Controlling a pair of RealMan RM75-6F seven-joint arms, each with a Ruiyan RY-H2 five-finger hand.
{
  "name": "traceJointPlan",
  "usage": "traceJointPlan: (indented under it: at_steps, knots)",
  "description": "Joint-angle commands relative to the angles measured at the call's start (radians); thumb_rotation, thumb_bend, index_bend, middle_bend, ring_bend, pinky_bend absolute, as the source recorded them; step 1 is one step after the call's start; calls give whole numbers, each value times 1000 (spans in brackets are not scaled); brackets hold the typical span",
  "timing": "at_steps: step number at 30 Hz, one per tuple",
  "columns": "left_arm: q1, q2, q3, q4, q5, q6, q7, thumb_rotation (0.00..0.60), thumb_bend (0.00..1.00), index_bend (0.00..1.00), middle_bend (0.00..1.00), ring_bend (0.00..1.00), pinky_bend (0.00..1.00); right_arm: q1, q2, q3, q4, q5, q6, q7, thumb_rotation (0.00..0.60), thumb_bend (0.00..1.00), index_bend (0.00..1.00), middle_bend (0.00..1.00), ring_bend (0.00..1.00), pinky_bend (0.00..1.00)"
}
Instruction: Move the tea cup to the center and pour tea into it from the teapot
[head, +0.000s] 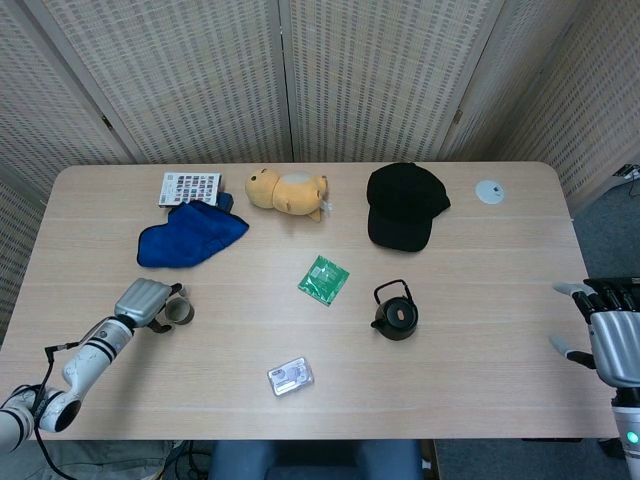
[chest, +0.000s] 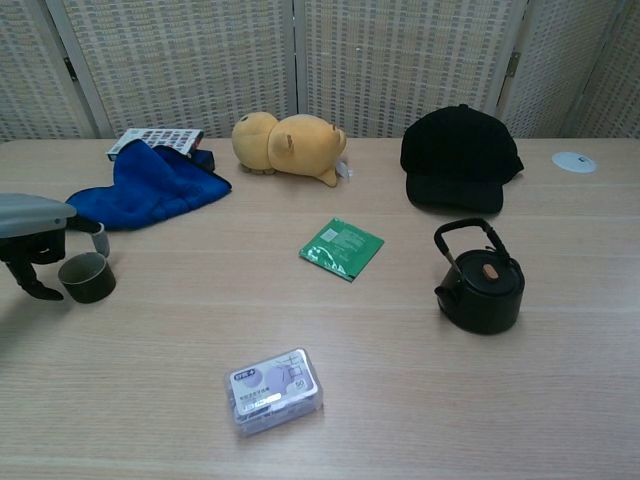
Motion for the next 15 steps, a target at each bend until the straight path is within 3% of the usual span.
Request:
traceJointPlan:
  at_steps: [1,15]
  knots:
    - [-6,-2,2,1,-5,-8,-1,600,197,309,926,945,899,-2,0,0,1,2,1,1,600,60,294,331,196,195]
    - [-23,-22,10,21,-14,-19,-9,600,202,373,935,951,899,-6,2,-3,2,7,-2,6,600,60,313,331,196,195]
